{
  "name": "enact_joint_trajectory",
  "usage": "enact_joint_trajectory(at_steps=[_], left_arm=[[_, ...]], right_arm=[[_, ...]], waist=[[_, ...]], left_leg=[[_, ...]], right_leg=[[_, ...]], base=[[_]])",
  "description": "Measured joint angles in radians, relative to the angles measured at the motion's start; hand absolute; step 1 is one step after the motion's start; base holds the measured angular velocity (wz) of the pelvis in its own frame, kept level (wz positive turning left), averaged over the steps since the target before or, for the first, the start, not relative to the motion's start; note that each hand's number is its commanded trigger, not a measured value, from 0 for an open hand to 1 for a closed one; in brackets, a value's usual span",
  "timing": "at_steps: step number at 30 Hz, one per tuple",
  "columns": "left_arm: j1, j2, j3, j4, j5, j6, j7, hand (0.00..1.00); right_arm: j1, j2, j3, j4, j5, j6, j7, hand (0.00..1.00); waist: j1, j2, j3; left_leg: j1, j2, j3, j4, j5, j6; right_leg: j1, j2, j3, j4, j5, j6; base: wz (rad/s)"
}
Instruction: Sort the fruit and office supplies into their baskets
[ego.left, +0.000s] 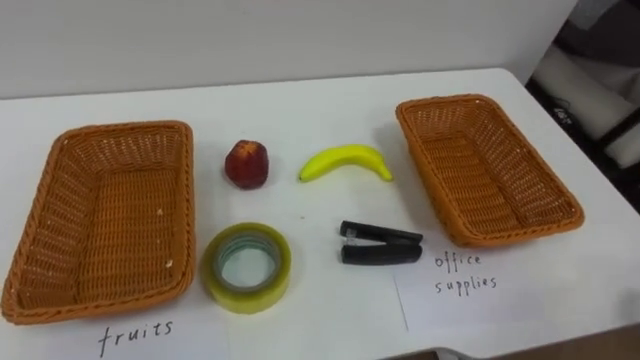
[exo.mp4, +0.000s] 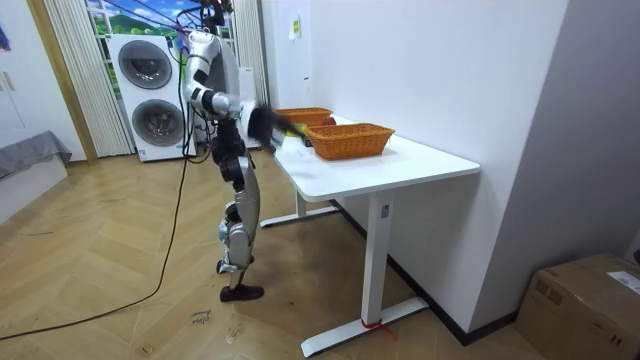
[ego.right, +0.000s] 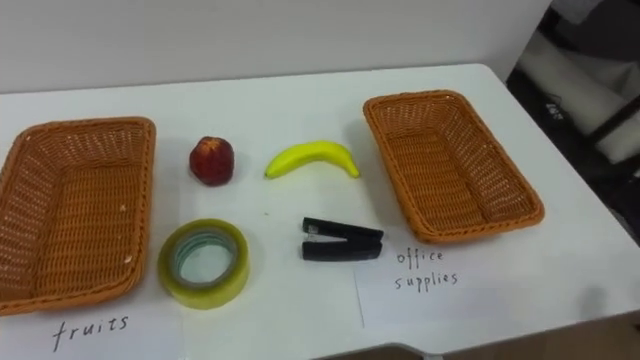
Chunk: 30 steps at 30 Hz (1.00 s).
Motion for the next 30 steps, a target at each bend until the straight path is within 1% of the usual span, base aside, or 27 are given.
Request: enact_joint_trajectory(at_steps=[1, 2, 3, 4, 5, 7, 10, 11, 12, 13, 14, 15, 16, 17, 18, 20, 22, 24, 25, 26, 27, 30], left_arm=[[0.0, 0.0, -0.001, 0.0, 0.0, 0.0, 0.0, 0.0], [-0.002, 0.001, -0.005, 0.0, -0.001, -0.001, 0.0, 0.0], [0.0, 0.001, -0.01, 0.002, 0.0, -0.001, 0.0, 0.0], [0.001, 0.001, -0.015, 0.002, 0.0, 0.0, 0.0, 0.0], [0.006, 0.0, -0.028, 0.002, 0.001, 0.0, 0.0, 0.0], [0.009, -0.002, -0.043, 0.0, 0.001, 0.001, -0.002, 0.0], [0.008, -0.002, -0.039, -0.001, 0.003, 0.001, -0.002, 0.0], [0.006, -0.004, -0.039, -0.001, 0.003, 0.001, -0.005, 0.0], [0.002, -0.005, -0.04, -0.001, 0.003, 0.0, -0.017, 0.0], [0.0, -0.006, -0.04, -0.001, 0.003, 0.0, -0.021, 0.0], [-0.004, -0.008, -0.04, -0.001, 0.003, 0.0, -0.026, 0.0], [-0.008, -0.009, -0.041, -0.001, 0.002, -0.001, -0.029, 0.0], [-0.008, -0.009, -0.041, -0.001, 0.002, -0.001, -0.033, 0.0], [-0.011, -0.009, -0.041, -0.001, 0.002, -0.001, -0.04, 0.0], [-0.011, -0.009, -0.04, 0.001, 0.002, -0.001, -0.045, 0.0], [-0.01, -0.008, -0.04, 0.002, 0.003, -0.001, -0.053, 0.0], [-0.008, -0.008, -0.04, 0.0, 0.004, -0.001, -0.064, 0.0], [-0.006, -0.005, -0.041, 0.001, 0.004, -0.001, -0.065, 0.0], [-0.006, -0.004, -0.041, 0.001, 0.004, -0.001, -0.065, 0.0], [-0.008, 0.0, -0.045, 0.001, 0.004, -0.001, -0.065, 0.0], [-0.009, 0.009, -0.058, 0.001, 0.004, -0.001, -0.065, 0.0], [-0.014, 0.017, -0.082, 0.006, 0.004, -0.001, -0.065, 0.0]], right_arm=[[-0.008, -0.003, -0.002, -0.008, -0.01, -0.01, -0.009, 0.0], [-0.019, -0.004, -0.006, -0.011, -0.035, -0.033, -0.026, 0.0], [-0.026, -0.004, -0.007, -0.011, -0.045, -0.044, -0.042, 0.0], [-0.025, -0.004, -0.007, -0.011, -0.052, -0.048, -0.049, 0.0], [-0.025, -0.003, -0.007, -0.012, -0.065, -0.055, -0.062, 0.0], [-0.025, -0.003, -0.007, -0.024, -0.067, -0.063, -0.073, 0.0], [-0.028, -0.003, -0.007, -0.058, -0.105, -0.066, -0.074, 0.0], [-0.029, -0.003, -0.008, -0.082, -0.145, -0.067, -0.073, 0.0], [-0.037, -0.003, -0.008, -0.103, -0.171, -0.079, -0.066, 0.0], [-0.042, -0.004, -0.008, -0.114, -0.182, -0.081, -0.06, 0.0], [-0.047, -0.004, -0.007, -0.136, -0.188, -0.088, -0.047, 0.0], [-0.047, -0.003, -0.006, -0.157, -0.188, -0.088, -0.038, 0.0], [-0.047, -0.003, -0.004, -0.169, -0.189, -0.088, -0.034, 0.0], [-0.047, -0.003, -0.004, -0.193, -0.193, -0.087, -0.028, 0.0], [-0.047, -0.003, -0.004, -0.215, -0.193, -0.087, -0.021, 0.0], [-0.05, -0.003, -0.004, -0.249, -0.192, -0.087, -0.012, 0.0], [-0.066, -0.004, -0.003, -0.265, -0.203, -0.087, -0.004, 0.0], [-0.097, -0.004, 0.005, -0.278, -0.229, -0.087, 0.006, 0.0], [-0.107, -0.004, 0.006, -0.281, -0.232, -0.087, 0.008, 0.0], [-0.127, -0.004, 0.01, -0.284, -0.243, -0.087, 0.01, 0.0], [-0.142, -0.004, 0.021, -0.287, -0.263, -0.087, 0.01, 0.0], [-0.174, -0.006, 0.06, -0.318, -0.277, -0.088, 0.016, 0.0]], waist=[[-0.001, -0.004, -0.0009], [-0.001, -0.008, -0.0052], [0.001, -0.019, -0.0042], [0.001, -0.023, -0.0043], [0.002, -0.026, -0.0054], [0.002, -0.024, -0.0062], [0.001, -0.01, -0.0052], [0.002, -0.001, -0.0067], [0.002, 0.009, -0.0087], [0.002, 0.015, -0.0087], [0.003, 0.02, -0.0062], [0.009, 0.027, -0.0043], [0.012, 0.031, -0.0041], [0.018, 0.037, -0.0007], [0.025, 0.038, -0.0001], [0.034, 0.034, 0.0009], [0.044, 0.023, 0.0016], [0.053, 0.006, 0.0012], [0.054, 0.005, 0.0013], [0.053, 0.0, 0.0054], [0.054, -0.003, 0.0037], [0.058, -0.012, 0.0049]], left_leg=[[-0.002, 0.001, -0.001, 0.001, 0.0, 0.0], [-0.008, 0.002, -0.004, 0.009, 0.0, 0.0], [-0.008, 0.003, -0.006, 0.009, 0.0, 0.0], [-0.009, 0.003, -0.008, 0.009, 0.0, 0.0], [-0.013, 0.004, -0.01, 0.009, 0.0, 0.0], [-0.027, 0.006, -0.01, 0.013, 0.0, 0.0], [-0.036, 0.007, -0.01, 0.013, 0.0, 0.0], [-0.034, 0.007, -0.01, 0.012, 0.0, 0.0], [-0.029, 0.007, -0.008, 0.009, 0.0, 0.0], [-0.025, 0.007, -0.007, 0.008, 0.0, 0.0], [-0.023, 0.007, -0.007, 0.008, 0.0, 0.0], [-0.021, 0.007, -0.007, 0.008, 0.0, 0.0], [-0.019, 0.007, -0.006, 0.008, 0.0, 0.0], [-0.013, 0.007, -0.006, 0.007, 0.0, 0.0], [-0.008, 0.006, -0.004, 0.006, 0.0, 0.0], [-0.007, 0.006, -0.003, 0.006, 0.0, 0.0], [-0.008, 0.006, -0.003, 0.007, 0.0, 0.0], [-0.007, 0.006, -0.004, 0.008, 0.0, 0.0], [-0.006, 0.006, -0.006, 0.009, 0.0, 0.0], [-0.006, 0.007, -0.007, 0.01, 0.0, 0.0], [-0.006, 0.007, -0.012, 0.01, 0.0, 0.0], [-0.008, 0.007, -0.017, 0.011, 0.0, 0.0]], right_leg=[[0.0, 0.0, -0.002, -0.001, 0.0, 0.0], [0.001, 0.0, -0.008, -0.004, 0.001, -0.001], [0.002, 0.001, -0.011, -0.006, 0.001, -0.002], [0.004, 0.001, -0.015, -0.009, 0.002, -0.002], [0.005, 0.002, -0.016, -0.014, 0.007, -0.002], [0.001, 0.003, -0.016, -0.018, 0.013, -0.002], [-0.004, 0.003, -0.019, -0.017, 0.016, -0.003], [-0.004, 0.003, -0.019, -0.017, 0.016, -0.003], [-0.002, 0.003, -0.019, -0.017, 0.016, -0.003], [-0.002, 0.003, -0.019, -0.017, 0.017, -0.004], [-0.001, 0.003, -0.019, -0.017, 0.017, -0.004], [-0.001, 0.003, -0.019, -0.013, 0.017, -0.004], [-0.001, 0.003, -0.018, -0.011, 0.017, -0.004], [-0.003, 0.002, -0.018, -0.009, 0.016, -0.004], [-0.001, 0.002, -0.018, -0.008, 0.015, -0.004], [0.0, 0.001, -0.019, -0.014, 0.013, -0.004], [0.0, 0.001, -0.019, -0.015, 0.013, -0.004], [0.004, 0.001, -0.02, -0.017, 0.013, -0.004], [0.007, 0.001, -0.021, -0.018, 0.014, -0.004], [0.013, 0.001, -0.026, -0.02, 0.015, -0.004], [0.017, 0.0, -0.032, -0.021, 0.015, -0.004], [0.017, 0.0, -0.039, -0.019, 0.017, -0.004]], base=[[0.09], [0.12], [0.13], [0.09], [0.05], [0.0], [0.0], [-0.03], [-0.03], [0.0], [0.0], [0.0], [0.0], [0.0], [0.0], [0.0], [0.0], [0.02], [0.06], [0.12], [0.12], [0.06]])
